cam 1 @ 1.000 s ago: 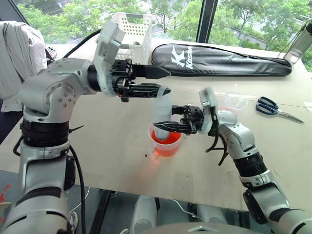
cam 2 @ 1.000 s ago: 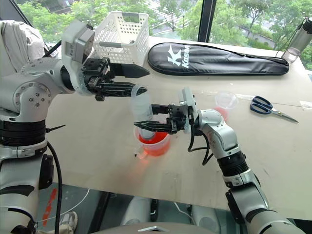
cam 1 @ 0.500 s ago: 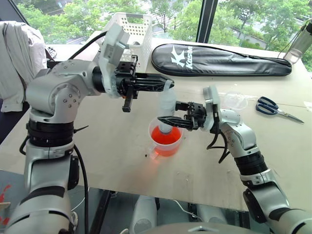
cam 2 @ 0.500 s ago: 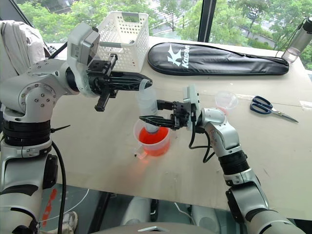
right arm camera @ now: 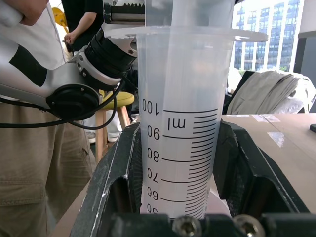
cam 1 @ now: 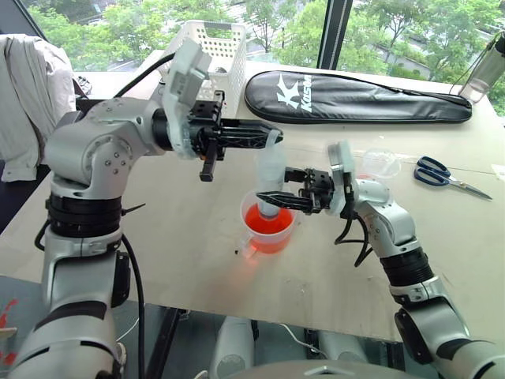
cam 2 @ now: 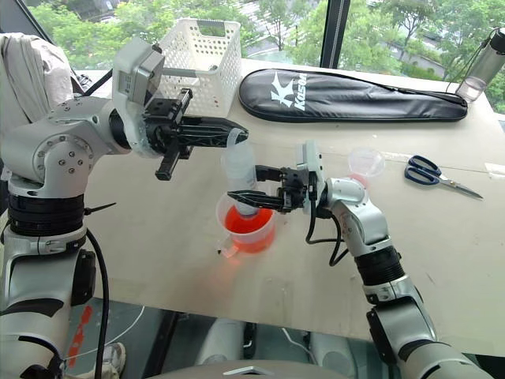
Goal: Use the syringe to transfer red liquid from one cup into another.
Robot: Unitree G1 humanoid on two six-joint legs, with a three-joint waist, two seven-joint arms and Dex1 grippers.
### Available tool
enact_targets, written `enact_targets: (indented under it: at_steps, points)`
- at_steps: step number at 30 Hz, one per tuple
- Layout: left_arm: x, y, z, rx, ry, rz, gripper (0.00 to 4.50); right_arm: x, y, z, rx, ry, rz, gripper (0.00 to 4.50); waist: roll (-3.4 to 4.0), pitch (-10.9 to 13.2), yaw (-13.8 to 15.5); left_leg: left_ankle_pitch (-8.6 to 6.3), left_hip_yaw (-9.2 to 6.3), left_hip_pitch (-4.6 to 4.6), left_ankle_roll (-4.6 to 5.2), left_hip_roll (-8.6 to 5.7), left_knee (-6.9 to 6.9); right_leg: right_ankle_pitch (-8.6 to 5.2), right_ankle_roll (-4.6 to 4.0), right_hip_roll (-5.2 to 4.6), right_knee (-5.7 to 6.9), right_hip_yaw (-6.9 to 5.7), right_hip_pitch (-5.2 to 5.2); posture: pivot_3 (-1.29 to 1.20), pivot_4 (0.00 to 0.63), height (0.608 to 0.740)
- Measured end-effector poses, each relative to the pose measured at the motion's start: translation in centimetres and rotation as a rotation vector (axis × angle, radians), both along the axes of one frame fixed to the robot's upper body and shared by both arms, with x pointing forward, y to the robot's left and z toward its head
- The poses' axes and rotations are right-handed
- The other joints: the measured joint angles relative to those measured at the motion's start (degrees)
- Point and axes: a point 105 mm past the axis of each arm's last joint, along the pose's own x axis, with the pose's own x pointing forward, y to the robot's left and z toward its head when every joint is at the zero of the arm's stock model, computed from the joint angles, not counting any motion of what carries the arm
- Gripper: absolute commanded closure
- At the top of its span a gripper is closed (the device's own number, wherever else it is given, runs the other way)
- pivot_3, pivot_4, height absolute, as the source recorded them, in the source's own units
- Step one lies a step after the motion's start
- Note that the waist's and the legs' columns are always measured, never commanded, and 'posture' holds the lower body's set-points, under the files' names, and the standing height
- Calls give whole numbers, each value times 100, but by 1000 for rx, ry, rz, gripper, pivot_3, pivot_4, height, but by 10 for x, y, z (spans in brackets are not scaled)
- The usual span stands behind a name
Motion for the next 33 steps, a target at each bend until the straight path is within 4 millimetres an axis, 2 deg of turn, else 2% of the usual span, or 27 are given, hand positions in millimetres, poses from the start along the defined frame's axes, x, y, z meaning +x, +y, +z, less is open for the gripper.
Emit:
enact_targets:
  at_steps: [12, 22, 23, 24, 31, 32, 33]
  points:
    - [1, 0, 1, -5, 4, 2, 4500, 0, 0, -5, -20, 5, -7, 2956, 0, 0, -1, 0, 0, 0, 0, 0, 0, 0, 0, 0, 0, 0, 0, 0, 150, 724]
    - [2, 4, 5, -24, -16, 26, 4500, 0, 2, 1, 1, 42, -5, 2962, 0, 0, -1, 0, 0, 0, 0, 0, 0, 0, 0, 0, 0, 0, 0, 0, 150, 724]
    - [1, 6, 7, -36, -7, 28, 3850, -1, 2, 4, 8, 50, -2, 2962, 0, 0, 0, 0, -1, -1, 0, 0, 0, 0, 0, 0, 0, 0, 0, 0, 150, 724]
    - [0, 7, 9, -49, -4, 29, 3547, -2, 2, 7, 18, 54, 0, 2965, 0, 0, -1, 0, -1, -1, 0, 0, 0, 0, 0, 0, 0, 0, 0, 0, 150, 724]
    - [-9, 19, 20, -118, 63, 37, 193, -16, 4, 25, 62, 54, 46, 2983, 0, 0, -7, 0, -3, 0, 0, 2, 0, 0, 0, 0, 1, -2, 1, 0, 150, 724]
    - [-7, 20, 22, -145, 52, 68, 0, -16, 2, 29, 76, 58, 37, 2983, 0, 0, 9, 0, -4, 0, 0, 2, 0, 0, 0, 0, 0, -4, 2, 0, 150, 724]
    - [-6, 20, 22, -155, 49, 77, 0, -16, 1, 30, 81, 58, 32, 2983, 0, 0, 23, 0, -5, 0, 0, 1, 2, 0, 0, -1, 1, -4, 3, 0, 150, 724]
